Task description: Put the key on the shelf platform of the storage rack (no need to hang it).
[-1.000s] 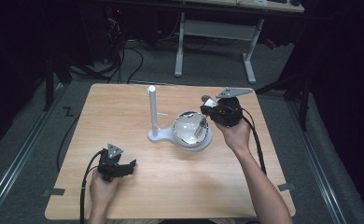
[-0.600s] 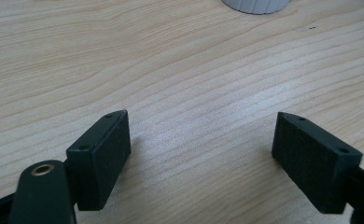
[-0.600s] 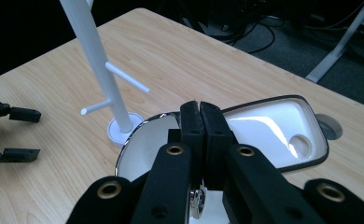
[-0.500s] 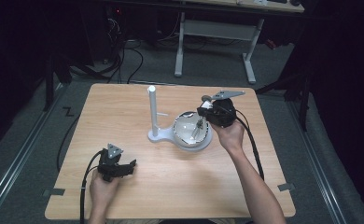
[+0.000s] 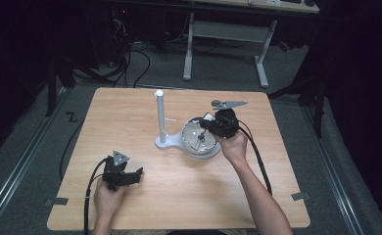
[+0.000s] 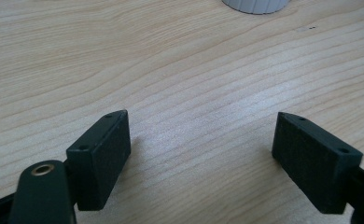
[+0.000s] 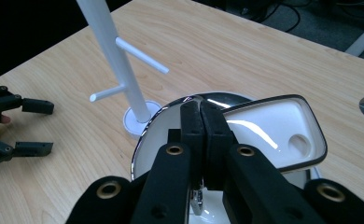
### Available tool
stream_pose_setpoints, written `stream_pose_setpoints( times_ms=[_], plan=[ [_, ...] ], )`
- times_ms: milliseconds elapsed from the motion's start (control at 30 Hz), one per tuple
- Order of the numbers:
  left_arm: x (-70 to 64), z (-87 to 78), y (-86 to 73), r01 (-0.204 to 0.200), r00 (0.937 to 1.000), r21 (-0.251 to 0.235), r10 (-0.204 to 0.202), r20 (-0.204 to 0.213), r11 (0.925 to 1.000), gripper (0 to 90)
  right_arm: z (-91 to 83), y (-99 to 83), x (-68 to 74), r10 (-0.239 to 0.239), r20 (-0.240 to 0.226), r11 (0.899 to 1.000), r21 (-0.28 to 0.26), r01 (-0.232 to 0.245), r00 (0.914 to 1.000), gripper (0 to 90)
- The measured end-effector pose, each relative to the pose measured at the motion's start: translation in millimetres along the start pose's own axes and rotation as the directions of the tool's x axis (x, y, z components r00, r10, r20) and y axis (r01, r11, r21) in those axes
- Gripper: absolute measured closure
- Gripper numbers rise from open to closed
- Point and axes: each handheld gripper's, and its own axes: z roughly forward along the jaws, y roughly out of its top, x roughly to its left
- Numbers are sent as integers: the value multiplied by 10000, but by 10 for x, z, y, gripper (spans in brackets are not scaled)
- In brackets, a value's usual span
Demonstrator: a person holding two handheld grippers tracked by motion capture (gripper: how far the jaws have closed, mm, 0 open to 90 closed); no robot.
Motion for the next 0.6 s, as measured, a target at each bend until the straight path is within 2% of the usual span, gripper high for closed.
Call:
stream_pose_setpoints(
  times_ms=[267,600],
  plan=[
    [0,0,-1,-3,10000,1,3,8,10000,198,61,-86,6,114,-252,9998,191,-109,9996,897],
    [1,0,-1,-25,10000,11,25,22,10000,198,170,-124,67,-114,-455,9985,533,138,9989,897]
  ],
)
